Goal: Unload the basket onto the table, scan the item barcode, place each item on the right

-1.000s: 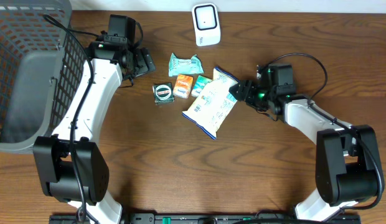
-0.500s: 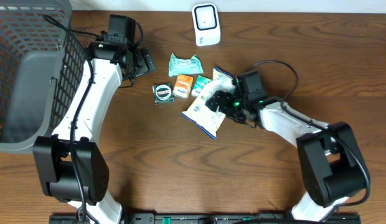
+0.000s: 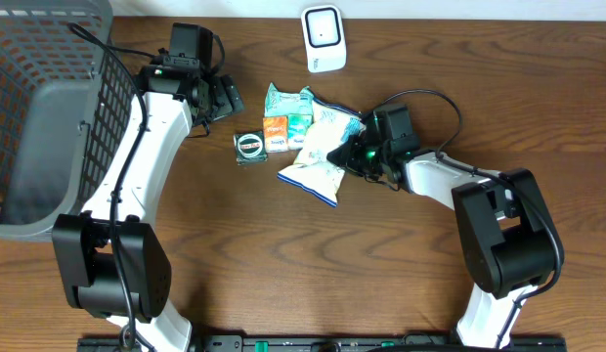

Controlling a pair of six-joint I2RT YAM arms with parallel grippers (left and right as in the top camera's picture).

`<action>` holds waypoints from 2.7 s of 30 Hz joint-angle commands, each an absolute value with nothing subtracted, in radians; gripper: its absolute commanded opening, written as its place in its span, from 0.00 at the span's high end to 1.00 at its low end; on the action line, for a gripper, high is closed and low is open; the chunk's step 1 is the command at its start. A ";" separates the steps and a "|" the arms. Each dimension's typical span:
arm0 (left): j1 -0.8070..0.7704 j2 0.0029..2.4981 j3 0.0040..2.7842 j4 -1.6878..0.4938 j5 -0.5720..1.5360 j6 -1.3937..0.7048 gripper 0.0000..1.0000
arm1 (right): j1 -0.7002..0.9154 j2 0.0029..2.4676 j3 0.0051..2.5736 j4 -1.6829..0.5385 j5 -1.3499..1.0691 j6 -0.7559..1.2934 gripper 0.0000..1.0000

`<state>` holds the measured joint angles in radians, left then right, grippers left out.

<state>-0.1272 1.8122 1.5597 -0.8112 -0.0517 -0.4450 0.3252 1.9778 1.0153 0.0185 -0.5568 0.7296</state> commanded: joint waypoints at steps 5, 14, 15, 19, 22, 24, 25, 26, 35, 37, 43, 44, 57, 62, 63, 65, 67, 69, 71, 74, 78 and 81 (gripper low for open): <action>-0.128 1.817 1.567 -0.815 -0.061 -0.447 0.02 | 0.226 1.782 1.000 -0.012 -0.642 0.560 0.99; -0.128 1.817 1.567 -0.815 -0.061 -0.447 0.02 | 0.184 1.497 1.001 0.083 -0.714 0.395 0.99; -0.128 1.817 1.567 -0.815 -0.061 -0.447 0.02 | 0.186 1.476 1.001 0.121 -0.718 0.395 0.99; -0.128 1.817 1.567 -0.815 -0.061 -0.447 0.02 | 0.187 1.447 1.001 0.259 -0.743 0.477 0.99; -0.128 1.817 1.567 -0.815 -0.061 -0.447 0.02 | 0.189 1.449 1.001 0.341 -0.783 0.558 0.99; -0.128 1.817 1.567 -0.815 -0.061 -0.447 0.02 | 0.189 1.449 1.001 0.356 -0.799 0.595 0.99; -0.128 1.817 1.567 -0.815 -0.061 -0.447 0.02 | 0.189 1.449 1.001 0.355 -0.801 0.611 0.99; -0.128 1.817 1.567 -0.815 -0.061 -0.447 0.02 | 0.189 1.449 1.001 0.354 -0.811 0.625 0.99; -0.128 1.817 1.567 -0.815 -0.061 -0.447 0.02 | 0.189 1.449 1.000 0.278 -0.934 0.656 0.99; -0.128 1.817 1.567 -0.815 -0.061 -0.447 0.02 | 0.189 1.451 1.000 0.213 -0.938 0.607 0.99; -0.128 1.817 1.567 -0.815 -0.061 -0.447 0.02 | 0.191 1.451 1.000 0.115 -0.889 0.586 0.99; -0.128 1.817 1.567 -0.815 -0.061 -0.447 0.02 | 0.191 1.451 1.000 0.116 -0.888 0.586 0.99; -0.128 1.817 1.567 -0.815 -0.061 -0.447 0.02 | 0.321 1.452 1.000 -0.114 -0.207 0.447 0.99; -0.128 1.817 1.567 -0.815 -0.061 -0.447 0.02 | 0.400 1.455 1.002 -0.131 0.156 0.333 0.99; -0.128 1.817 1.567 -0.815 -0.061 -0.447 0.02 | 0.400 1.461 1.002 -0.131 0.211 0.308 0.99; -0.128 1.817 1.567 -0.815 -0.061 -0.447 0.02 | 0.399 1.478 1.003 -0.131 0.305 0.258 0.99; -0.128 1.817 1.567 -0.815 -0.061 -0.447 0.02 | 0.399 1.509 1.004 -0.130 0.424 0.183 0.99; -0.128 1.817 1.567 -0.815 -0.061 -0.447 0.02 | 0.399 1.554 1.021 -0.130 0.563 0.098 0.99; -0.128 1.817 1.567 -0.815 -0.061 -0.447 0.02 | 0.399 1.607 1.054 -0.124 0.680 0.005 0.99; -0.128 1.817 1.567 -0.815 -0.061 -0.447 0.02 | 0.402 1.694 1.126 -0.121 0.806 -0.148 0.99; -0.128 1.817 1.567 -0.815 -0.061 -0.447 0.02 | 0.416 1.793 1.177 -0.120 0.865 -0.304 0.99; -0.128 1.817 1.567 -0.815 -0.061 -0.447 0.02 | 0.444 1.864 1.177 -0.125 0.912 -0.342 0.99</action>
<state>-0.1272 1.8122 1.5597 -0.8112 -0.0517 -0.4450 0.4114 1.8118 1.1538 -0.1223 0.7776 -0.2188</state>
